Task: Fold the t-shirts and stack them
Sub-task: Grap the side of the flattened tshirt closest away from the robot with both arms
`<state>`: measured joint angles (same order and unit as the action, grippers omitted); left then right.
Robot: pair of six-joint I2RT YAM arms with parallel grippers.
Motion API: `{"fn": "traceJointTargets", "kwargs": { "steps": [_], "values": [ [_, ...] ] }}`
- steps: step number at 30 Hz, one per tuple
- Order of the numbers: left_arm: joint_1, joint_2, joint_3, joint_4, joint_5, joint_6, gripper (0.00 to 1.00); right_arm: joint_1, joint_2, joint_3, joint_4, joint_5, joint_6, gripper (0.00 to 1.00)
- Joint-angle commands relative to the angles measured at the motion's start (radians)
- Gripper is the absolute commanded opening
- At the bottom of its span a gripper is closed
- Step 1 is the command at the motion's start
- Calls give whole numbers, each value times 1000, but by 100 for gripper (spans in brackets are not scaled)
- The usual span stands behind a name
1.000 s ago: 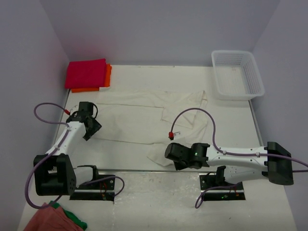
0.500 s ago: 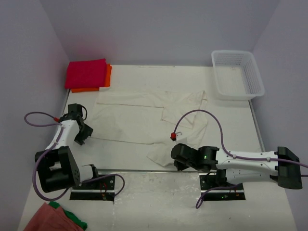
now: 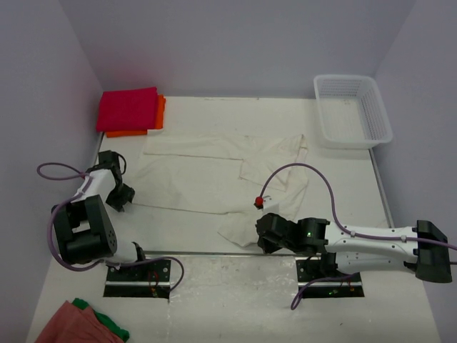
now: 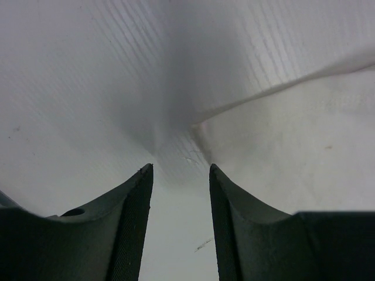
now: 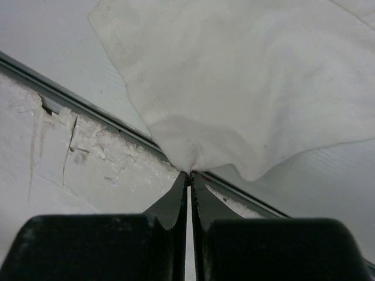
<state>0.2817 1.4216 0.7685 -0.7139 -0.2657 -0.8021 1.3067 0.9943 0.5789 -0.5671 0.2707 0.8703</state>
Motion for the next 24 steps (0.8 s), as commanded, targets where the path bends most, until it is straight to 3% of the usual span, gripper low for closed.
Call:
{"fn": "traceJointTargets", "kwargs": {
  "steps": [1,19,24],
  "values": [
    [20,14,41,48,3,29,45,0,0,-4,24,7,-1,0],
    [77,131,118,94,28,78,44,-1,24,2,23,4,12,0],
    [79,152,109,109,26,84,39,-1,30,6,16,5,13,0]
  ]
}}
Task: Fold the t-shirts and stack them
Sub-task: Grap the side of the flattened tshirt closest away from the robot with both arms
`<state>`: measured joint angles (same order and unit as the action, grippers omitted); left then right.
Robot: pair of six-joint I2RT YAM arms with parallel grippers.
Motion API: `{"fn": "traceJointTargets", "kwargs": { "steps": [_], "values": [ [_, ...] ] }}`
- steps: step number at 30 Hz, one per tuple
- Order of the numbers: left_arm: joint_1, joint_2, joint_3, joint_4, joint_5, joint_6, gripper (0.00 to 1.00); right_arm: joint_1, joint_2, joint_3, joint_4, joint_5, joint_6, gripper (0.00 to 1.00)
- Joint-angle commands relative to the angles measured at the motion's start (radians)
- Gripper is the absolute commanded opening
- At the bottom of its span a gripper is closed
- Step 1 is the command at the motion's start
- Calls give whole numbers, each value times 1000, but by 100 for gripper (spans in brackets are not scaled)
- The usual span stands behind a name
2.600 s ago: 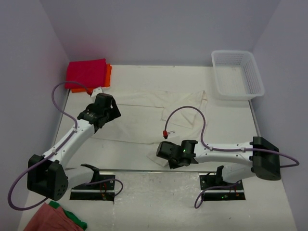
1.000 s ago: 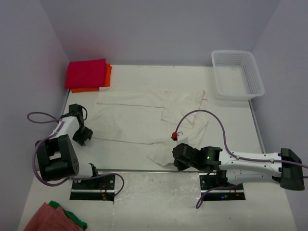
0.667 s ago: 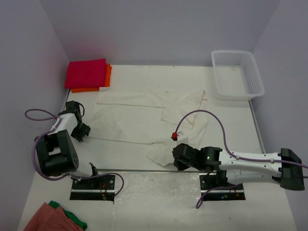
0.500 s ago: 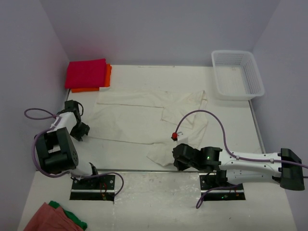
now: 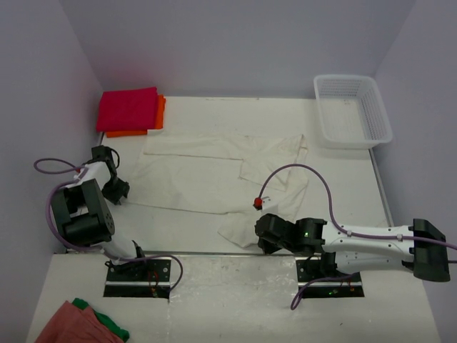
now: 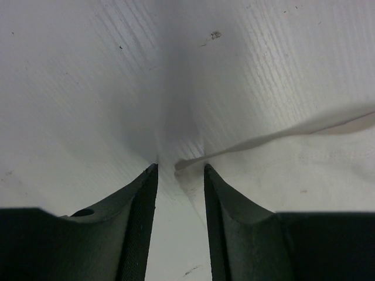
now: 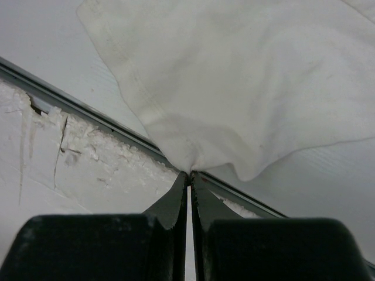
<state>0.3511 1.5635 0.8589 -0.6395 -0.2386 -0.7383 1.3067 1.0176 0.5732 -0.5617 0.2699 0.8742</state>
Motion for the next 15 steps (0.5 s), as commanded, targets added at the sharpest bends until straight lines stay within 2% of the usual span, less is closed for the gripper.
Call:
{"fn": "traceJointTargets", "kwargs": {
  "steps": [1,5,7,14,15],
  "values": [
    [9,13,14,37,-2,20,38,0,10,13,11,6,12,0],
    [9,21,-6,60,2,19,36,0,18,13,11,5,12,0],
    [9,29,-12,64,7,17,28,-1,18,13,13,5,14,0],
    [11,24,-9,55,9,22,16,-1,29,27,-9,11,25,0],
    [11,18,-3,52,10,23,9,-1,32,31,-15,14,31,0]
  ]
}}
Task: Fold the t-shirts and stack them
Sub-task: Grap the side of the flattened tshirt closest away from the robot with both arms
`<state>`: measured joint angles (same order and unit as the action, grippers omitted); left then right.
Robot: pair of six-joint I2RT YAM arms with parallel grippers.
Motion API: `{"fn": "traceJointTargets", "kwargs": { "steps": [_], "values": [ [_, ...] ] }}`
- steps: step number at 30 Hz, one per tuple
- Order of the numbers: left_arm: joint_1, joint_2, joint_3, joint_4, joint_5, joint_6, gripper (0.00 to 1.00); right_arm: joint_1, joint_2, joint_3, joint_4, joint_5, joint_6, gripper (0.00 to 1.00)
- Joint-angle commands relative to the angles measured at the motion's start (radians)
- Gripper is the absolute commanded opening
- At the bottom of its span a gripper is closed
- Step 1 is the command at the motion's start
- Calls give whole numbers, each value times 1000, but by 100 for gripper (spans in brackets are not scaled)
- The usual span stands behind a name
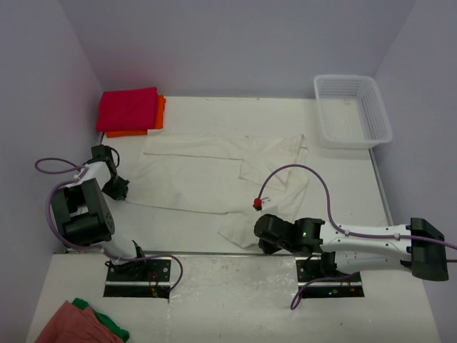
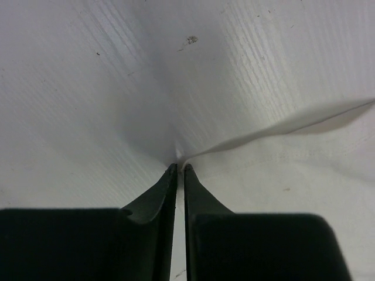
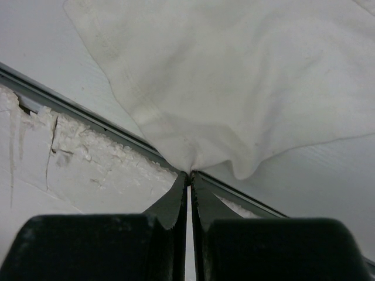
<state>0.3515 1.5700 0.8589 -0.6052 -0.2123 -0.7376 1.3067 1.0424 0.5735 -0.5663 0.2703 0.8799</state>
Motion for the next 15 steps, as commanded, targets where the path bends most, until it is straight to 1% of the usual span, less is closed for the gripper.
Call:
{"fn": "traceJointTargets", "kwargs": {
  "steps": [1,3,7,10,11,13,15],
  "values": [
    [10,9,-3,12,-7,23,6,-1,7,35,-18,23,28,0],
    [10,-11,2,1,8,29,0,0,5,54,-58,46,56,0],
    [10,-56,3,-36,22,43,0,-7,4,104,-153,110,102,0],
    [10,-100,-17,-39,34,70,0,-14,24,188,-243,150,128,0],
    [10,-123,-21,-39,31,85,0,-14,28,206,-300,174,139,0],
    [10,-149,-30,-44,-11,84,0,-23,36,232,-343,191,159,0],
    [10,-201,-52,-31,-24,80,0,-52,38,253,-395,198,169,0]
  ]
}}
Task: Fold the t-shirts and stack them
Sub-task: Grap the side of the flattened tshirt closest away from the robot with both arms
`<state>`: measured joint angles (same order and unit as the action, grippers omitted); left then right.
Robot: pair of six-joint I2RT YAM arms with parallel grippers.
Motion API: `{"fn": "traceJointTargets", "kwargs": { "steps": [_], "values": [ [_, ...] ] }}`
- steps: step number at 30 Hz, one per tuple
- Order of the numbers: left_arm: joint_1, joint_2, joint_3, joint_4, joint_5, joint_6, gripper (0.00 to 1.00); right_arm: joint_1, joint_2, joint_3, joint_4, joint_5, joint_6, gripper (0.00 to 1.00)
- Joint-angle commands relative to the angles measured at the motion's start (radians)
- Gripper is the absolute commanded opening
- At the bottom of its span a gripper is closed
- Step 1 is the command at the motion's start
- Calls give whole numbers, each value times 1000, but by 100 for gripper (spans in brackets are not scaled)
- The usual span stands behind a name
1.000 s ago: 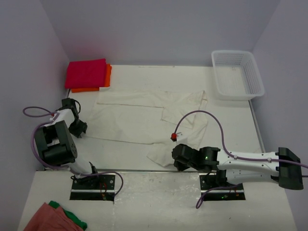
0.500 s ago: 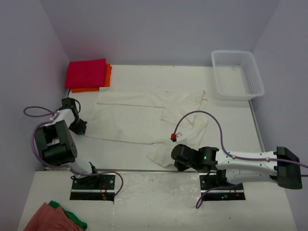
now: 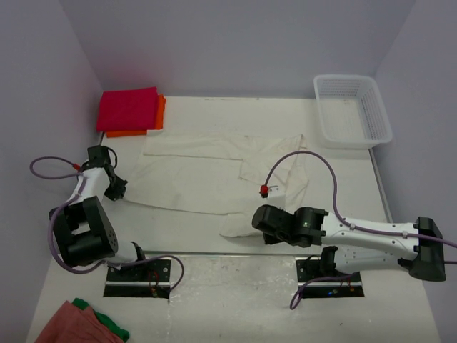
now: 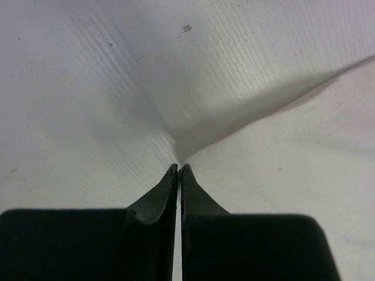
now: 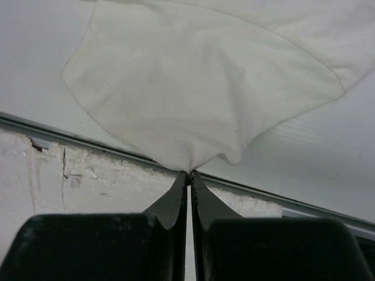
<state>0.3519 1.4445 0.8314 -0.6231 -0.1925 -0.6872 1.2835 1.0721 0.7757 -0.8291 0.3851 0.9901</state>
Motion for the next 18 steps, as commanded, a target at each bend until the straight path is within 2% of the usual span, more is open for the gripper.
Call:
{"fn": "traceJointTargets", "kwargs": {
  "steps": [1,9,13,18],
  "values": [
    [10,-91,-31,3,-45,29,0,-41,3,57,-158,81,61,0],
    [10,-142,-37,25,-10,15,0,-179,-30,77,-274,92,71,0],
    [10,-141,-17,28,-15,20,0,-240,-37,163,-357,116,65,0],
    [9,-116,26,37,27,12,0,-312,-14,232,-363,133,7,0]
  ]
}}
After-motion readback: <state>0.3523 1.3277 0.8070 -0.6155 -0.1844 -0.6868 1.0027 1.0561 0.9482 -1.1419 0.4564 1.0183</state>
